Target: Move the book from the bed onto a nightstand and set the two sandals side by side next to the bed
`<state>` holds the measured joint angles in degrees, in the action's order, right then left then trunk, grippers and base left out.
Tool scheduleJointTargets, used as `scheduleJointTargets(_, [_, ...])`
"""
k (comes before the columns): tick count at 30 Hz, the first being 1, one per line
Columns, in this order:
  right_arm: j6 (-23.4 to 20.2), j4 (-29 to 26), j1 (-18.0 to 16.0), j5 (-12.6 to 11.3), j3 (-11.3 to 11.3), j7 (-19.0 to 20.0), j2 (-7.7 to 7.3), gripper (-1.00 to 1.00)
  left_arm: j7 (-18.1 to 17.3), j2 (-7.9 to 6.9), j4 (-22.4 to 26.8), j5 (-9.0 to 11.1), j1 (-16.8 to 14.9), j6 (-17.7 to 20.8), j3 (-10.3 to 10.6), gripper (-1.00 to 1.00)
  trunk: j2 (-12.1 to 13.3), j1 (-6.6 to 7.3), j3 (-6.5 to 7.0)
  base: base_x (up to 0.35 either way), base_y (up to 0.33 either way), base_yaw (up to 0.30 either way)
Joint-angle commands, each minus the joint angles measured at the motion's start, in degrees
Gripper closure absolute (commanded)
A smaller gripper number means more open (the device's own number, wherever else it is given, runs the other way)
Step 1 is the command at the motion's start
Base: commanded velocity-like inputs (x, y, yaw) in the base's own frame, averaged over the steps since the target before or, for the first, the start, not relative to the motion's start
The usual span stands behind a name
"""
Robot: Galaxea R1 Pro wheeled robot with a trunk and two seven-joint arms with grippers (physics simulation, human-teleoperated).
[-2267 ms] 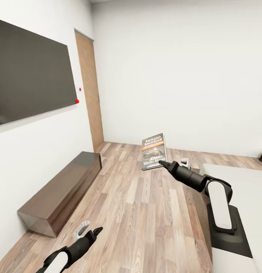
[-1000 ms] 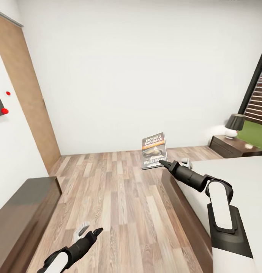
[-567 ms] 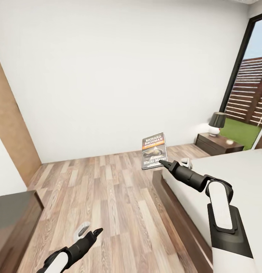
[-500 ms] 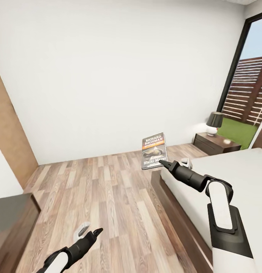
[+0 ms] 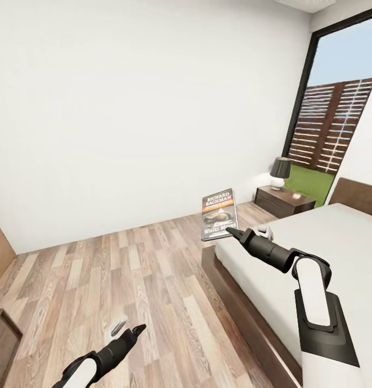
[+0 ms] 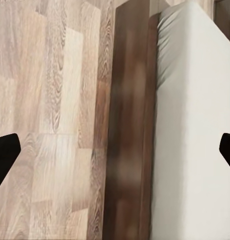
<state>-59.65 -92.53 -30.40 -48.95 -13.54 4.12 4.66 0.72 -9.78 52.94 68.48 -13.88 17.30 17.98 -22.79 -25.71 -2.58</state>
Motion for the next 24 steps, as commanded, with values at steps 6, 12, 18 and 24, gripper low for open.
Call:
scheduleJointTargets(6, [-0.35, -0.02, -0.10, -0.10, -0.16, 0.45, 0.08, 1.00, 0.06, -0.07, -0.12, 0.43, -0.09, 0.09, 0.12, -1.00, -0.13, -0.07, -0.13, 0.308, 0.187, -0.272])
scheduleJointTargets(12, [-0.35, -0.02, -0.10, -0.10, -0.17, 0.45, 0.07, 1.00, 0.02, -0.07, -0.19, 0.43, -0.15, 0.09, 0.12, -1.00, -0.13, -0.07, -0.13, 0.286, 0.205, -0.272])
scheduleJointTargets(18, [-0.35, -0.01, -0.10, -0.10, -0.17, 0.45, 0.08, 1.00, 0.02, -0.07, -0.20, 0.43, -0.17, 0.10, 0.12, -1.00, -0.13, -0.07, -0.13, 0.269, 0.214, -0.272])
scheduleJointTargets(24, [-0.35, -0.01, -0.10, -0.08, -0.17, 0.45, 0.08, 1.00, 0.06, -0.07, -0.21, 0.43, -0.18, 0.10, 0.14, -1.00, -0.13, -0.07, -0.13, 0.264, 0.217, -0.272])
